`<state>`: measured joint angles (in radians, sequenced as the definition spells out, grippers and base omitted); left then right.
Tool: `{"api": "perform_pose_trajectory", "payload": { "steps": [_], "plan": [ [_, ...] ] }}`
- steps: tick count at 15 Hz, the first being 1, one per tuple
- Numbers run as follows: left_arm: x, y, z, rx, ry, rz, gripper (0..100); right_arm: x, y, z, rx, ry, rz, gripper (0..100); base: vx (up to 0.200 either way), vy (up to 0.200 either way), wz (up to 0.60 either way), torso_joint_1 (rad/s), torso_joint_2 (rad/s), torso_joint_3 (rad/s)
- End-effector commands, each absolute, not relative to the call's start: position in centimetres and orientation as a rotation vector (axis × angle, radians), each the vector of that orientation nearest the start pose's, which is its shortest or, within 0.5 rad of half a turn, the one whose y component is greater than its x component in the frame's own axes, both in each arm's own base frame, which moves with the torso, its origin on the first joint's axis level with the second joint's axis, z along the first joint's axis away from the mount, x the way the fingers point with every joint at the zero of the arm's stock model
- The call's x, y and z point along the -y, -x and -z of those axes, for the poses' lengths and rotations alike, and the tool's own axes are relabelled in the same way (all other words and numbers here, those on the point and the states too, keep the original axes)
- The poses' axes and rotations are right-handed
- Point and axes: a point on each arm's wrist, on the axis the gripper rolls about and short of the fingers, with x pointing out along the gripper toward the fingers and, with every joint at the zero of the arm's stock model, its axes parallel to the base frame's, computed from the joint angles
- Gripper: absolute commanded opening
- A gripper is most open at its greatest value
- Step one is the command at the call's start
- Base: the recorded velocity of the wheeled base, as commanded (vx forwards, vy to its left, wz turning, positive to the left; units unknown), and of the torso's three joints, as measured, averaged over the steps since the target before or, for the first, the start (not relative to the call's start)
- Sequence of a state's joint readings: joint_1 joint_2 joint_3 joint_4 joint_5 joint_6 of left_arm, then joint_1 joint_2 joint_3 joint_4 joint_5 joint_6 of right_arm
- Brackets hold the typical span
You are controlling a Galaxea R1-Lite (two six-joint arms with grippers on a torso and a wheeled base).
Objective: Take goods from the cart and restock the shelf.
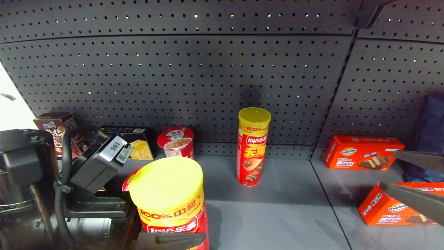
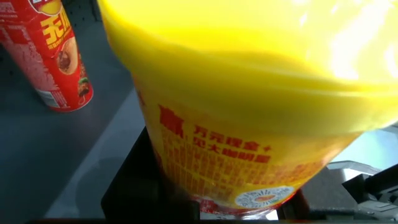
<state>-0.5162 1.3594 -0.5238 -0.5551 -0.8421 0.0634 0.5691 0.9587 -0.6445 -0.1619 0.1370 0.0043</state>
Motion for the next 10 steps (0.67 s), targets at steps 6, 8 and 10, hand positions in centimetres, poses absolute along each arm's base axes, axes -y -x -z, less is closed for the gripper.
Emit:
{"api": "perform_pose_trajectory", "payload": {
  "steps": [6, 8, 10],
  "plan": [
    [11.8, -17.5, -19.0, -0.253, -0.004, 1.354, 0, -11.2, -14.6, -23.6, -0.29, 0.059, -0.83, 100, 0.0, 0.0, 0.0, 0.0, 0.0, 0.0],
    [11.8, -17.6, -19.1, -0.251, -0.003, 1.354, 0, -11.8, -15.2, -23.7, -0.297, 0.058, -0.863, 100, 0.0, 0.0, 0.0, 0.0, 0.0, 0.0],
    [12.0, -17.7, -19.0, -0.26, -0.003, 1.358, 0, -12.6, -17.3, -23.3, -0.283, 0.067, -0.848, 100, 0.0, 0.0, 0.0, 0.0, 0.0, 0.0]
  ]
}}
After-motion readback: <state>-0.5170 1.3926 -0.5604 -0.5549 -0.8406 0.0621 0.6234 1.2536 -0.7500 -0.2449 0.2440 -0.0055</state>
